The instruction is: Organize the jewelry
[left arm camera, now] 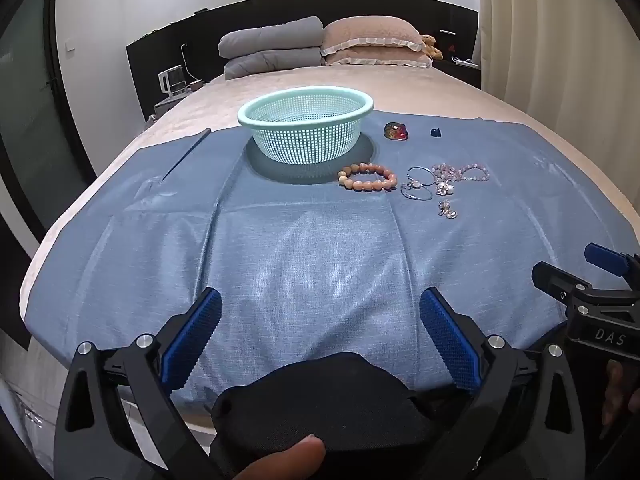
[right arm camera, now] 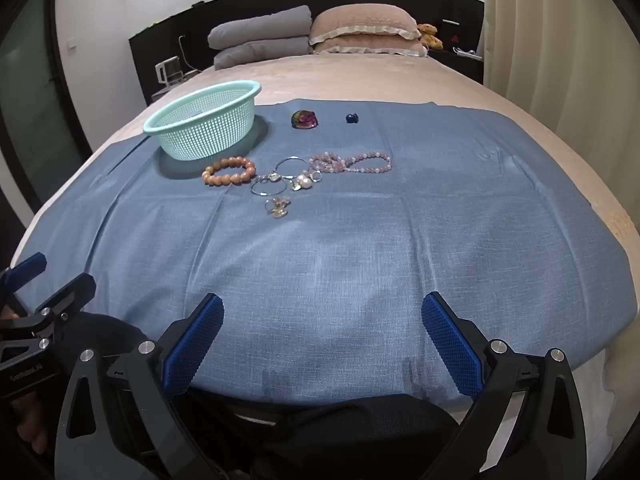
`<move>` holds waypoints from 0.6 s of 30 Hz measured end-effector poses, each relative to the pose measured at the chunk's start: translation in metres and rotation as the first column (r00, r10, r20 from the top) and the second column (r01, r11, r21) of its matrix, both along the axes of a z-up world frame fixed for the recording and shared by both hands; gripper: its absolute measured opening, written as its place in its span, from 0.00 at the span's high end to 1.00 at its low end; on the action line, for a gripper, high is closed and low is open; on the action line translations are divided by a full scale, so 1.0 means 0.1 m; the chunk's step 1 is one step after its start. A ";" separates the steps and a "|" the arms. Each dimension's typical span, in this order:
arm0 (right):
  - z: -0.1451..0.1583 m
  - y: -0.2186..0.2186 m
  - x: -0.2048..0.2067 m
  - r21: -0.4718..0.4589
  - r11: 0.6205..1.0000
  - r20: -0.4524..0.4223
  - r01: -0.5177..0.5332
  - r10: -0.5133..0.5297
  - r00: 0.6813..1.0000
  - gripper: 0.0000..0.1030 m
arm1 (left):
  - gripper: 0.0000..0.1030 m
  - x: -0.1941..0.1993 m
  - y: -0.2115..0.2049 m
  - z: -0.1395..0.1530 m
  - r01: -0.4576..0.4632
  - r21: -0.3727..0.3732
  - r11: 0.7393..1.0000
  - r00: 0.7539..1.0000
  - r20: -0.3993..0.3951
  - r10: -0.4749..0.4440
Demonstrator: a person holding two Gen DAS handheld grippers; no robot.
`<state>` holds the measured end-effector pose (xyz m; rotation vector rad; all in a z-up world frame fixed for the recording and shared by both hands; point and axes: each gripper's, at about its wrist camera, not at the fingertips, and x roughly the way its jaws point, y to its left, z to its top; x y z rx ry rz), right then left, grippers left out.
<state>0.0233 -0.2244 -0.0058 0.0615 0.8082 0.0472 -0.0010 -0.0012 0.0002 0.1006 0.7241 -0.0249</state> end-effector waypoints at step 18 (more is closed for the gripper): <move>0.01 0.00 0.00 -0.001 1.000 0.000 0.002 -0.002 1.000 0.07 | 0.06 0.05 0.00 -0.03 0.003 0.000 1.000 1.000 -0.020 -0.003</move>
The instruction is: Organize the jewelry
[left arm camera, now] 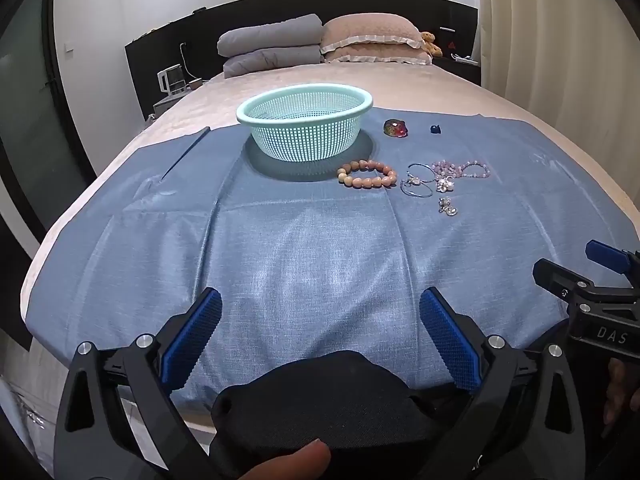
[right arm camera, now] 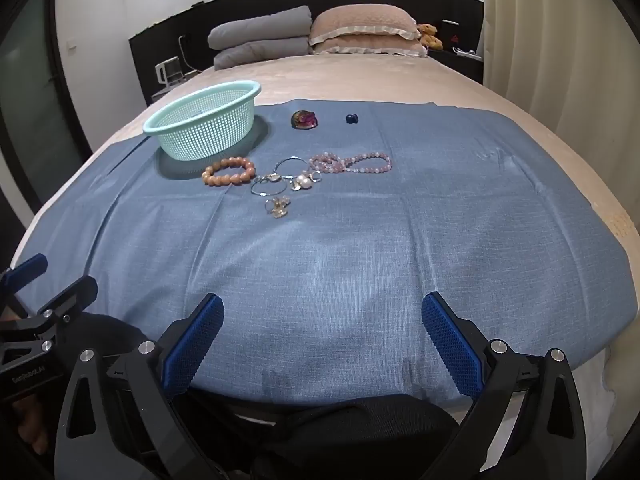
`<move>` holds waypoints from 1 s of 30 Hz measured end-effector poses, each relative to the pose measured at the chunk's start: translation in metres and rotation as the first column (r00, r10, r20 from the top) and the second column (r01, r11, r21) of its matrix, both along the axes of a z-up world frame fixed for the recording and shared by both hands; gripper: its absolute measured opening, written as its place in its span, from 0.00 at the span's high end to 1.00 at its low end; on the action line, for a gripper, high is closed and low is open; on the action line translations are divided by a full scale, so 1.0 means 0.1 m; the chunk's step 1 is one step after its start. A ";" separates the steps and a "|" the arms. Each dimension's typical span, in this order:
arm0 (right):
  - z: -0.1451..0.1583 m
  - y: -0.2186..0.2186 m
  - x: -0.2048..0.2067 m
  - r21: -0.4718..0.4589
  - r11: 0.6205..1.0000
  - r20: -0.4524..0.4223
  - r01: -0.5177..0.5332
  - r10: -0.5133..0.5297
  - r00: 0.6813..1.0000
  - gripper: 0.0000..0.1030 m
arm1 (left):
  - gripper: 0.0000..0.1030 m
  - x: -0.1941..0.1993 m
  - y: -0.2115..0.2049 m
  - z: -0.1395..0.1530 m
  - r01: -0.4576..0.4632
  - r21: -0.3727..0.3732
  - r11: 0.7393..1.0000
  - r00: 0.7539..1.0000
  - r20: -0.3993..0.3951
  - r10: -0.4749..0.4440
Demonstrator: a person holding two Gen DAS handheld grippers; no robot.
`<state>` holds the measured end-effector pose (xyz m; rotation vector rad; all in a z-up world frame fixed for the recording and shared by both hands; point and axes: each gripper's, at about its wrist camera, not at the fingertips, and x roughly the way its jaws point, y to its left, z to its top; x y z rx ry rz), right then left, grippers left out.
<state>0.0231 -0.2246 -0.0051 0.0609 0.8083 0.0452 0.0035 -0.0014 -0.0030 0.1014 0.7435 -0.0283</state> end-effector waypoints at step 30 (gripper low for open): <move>-0.01 0.02 0.00 -0.031 0.999 -0.006 0.013 -0.013 1.000 0.07 | 0.06 0.02 0.02 0.00 0.000 -0.008 1.000 1.000 -0.009 0.000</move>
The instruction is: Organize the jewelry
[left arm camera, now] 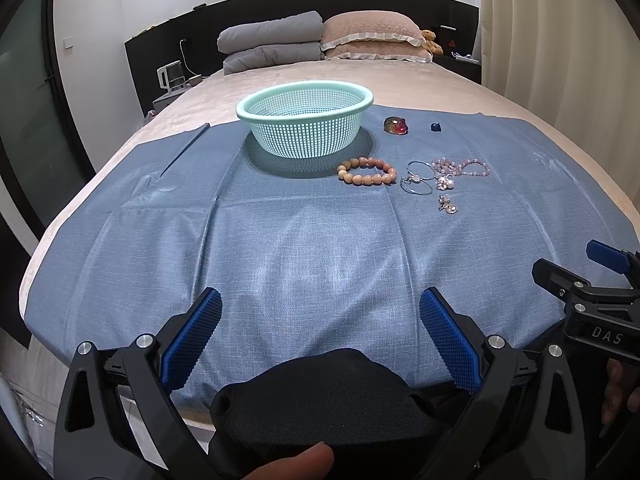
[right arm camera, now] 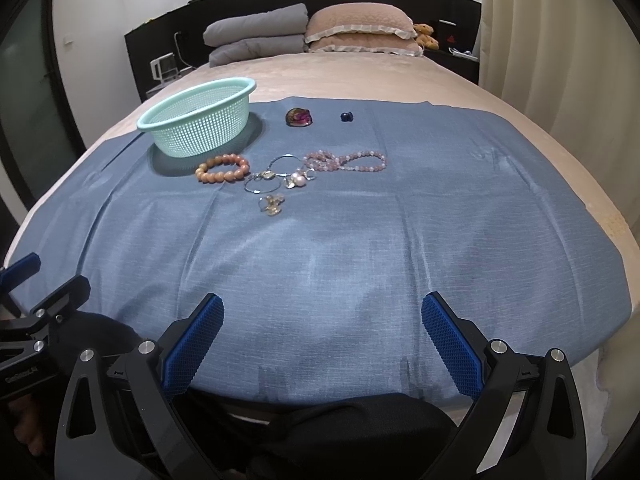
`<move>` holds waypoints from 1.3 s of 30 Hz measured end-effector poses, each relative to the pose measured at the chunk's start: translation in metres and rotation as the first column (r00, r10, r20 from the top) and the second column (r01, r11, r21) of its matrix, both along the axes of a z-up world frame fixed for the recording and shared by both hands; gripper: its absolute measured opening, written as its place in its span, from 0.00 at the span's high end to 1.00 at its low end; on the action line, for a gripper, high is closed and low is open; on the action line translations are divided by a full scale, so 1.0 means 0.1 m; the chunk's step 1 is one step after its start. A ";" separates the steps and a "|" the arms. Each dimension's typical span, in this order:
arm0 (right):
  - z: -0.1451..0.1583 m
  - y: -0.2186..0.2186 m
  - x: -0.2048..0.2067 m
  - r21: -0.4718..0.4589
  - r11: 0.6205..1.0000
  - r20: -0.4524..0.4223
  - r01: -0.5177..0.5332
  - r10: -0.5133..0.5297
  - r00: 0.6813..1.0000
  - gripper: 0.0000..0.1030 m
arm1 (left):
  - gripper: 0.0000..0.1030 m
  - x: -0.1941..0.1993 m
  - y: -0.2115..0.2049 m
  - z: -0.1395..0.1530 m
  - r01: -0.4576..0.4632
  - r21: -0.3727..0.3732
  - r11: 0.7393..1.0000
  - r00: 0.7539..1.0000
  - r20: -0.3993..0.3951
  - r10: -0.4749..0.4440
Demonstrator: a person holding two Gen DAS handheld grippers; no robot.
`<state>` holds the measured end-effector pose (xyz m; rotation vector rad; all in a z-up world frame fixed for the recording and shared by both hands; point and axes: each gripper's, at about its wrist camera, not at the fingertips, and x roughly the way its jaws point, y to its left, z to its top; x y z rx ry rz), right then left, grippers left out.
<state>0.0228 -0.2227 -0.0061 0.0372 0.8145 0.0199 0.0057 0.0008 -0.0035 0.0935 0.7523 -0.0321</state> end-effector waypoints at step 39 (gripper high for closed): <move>0.22 0.03 0.15 -0.066 0.997 0.006 -0.048 0.048 0.999 0.08 | 0.06 0.49 0.32 0.15 0.019 -0.232 0.973 0.989 -0.140 -0.053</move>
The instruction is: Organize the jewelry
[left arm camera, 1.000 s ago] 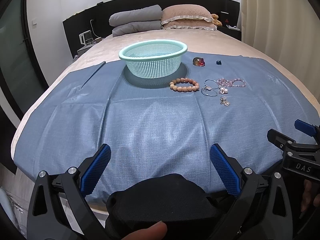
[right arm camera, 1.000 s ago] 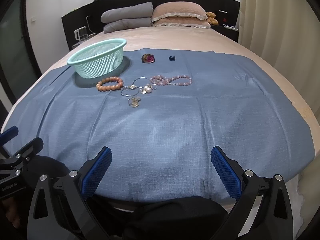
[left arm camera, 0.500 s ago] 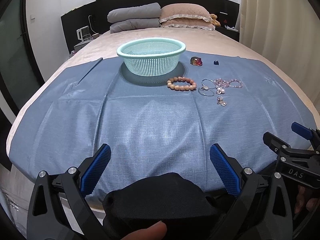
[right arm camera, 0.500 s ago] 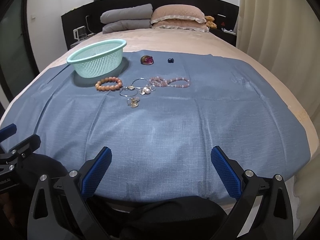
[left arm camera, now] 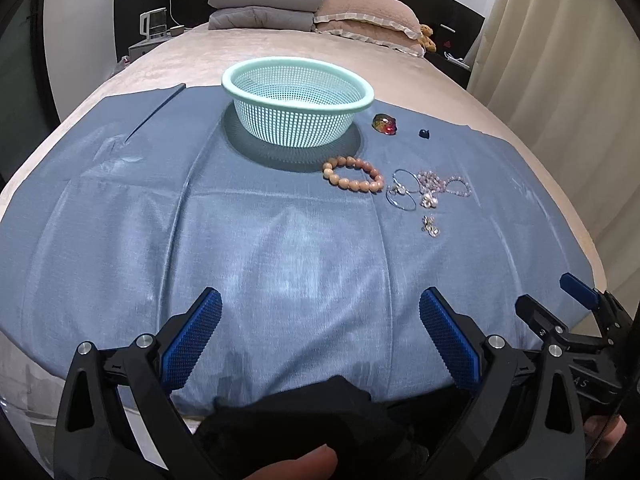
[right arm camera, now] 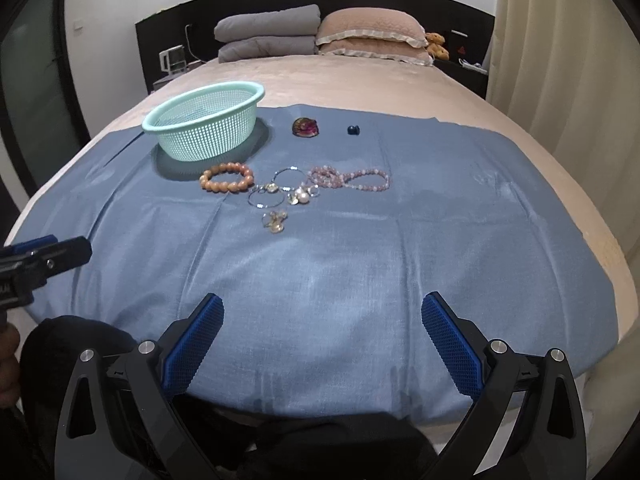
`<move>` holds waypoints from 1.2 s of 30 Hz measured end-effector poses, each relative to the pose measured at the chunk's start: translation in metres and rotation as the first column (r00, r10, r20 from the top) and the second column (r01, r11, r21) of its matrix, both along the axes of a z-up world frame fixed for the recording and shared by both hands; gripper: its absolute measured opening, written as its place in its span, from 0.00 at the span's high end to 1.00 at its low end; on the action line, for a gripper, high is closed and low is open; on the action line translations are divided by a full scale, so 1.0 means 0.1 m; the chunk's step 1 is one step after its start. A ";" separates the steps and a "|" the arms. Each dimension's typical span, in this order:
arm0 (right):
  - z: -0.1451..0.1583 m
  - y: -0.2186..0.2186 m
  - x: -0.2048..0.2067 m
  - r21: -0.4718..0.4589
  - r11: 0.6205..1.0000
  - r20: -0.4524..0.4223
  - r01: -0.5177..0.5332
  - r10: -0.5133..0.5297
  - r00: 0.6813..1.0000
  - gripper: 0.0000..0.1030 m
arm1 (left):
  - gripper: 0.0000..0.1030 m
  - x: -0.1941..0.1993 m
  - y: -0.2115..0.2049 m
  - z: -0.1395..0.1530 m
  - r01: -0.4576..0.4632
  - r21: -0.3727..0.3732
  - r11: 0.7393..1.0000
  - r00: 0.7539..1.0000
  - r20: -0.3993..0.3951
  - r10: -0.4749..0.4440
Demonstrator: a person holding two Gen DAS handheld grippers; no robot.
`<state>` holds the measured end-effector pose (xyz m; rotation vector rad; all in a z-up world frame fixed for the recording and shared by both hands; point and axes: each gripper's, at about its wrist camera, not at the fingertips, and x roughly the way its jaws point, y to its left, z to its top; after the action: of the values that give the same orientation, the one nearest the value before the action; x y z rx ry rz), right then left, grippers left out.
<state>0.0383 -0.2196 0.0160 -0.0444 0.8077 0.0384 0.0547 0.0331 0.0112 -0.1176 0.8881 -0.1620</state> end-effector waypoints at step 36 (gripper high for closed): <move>-0.85 -0.41 2.20 0.045 0.993 -0.115 -0.109 0.113 0.987 0.06 | 0.04 1.80 -0.70 -0.87 0.200 0.210 0.957 0.979 0.003 -0.205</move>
<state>0.2583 -0.2602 -0.0695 -0.0511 0.9211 0.1630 0.2350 -0.0366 -0.0763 0.1720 0.8861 -0.2595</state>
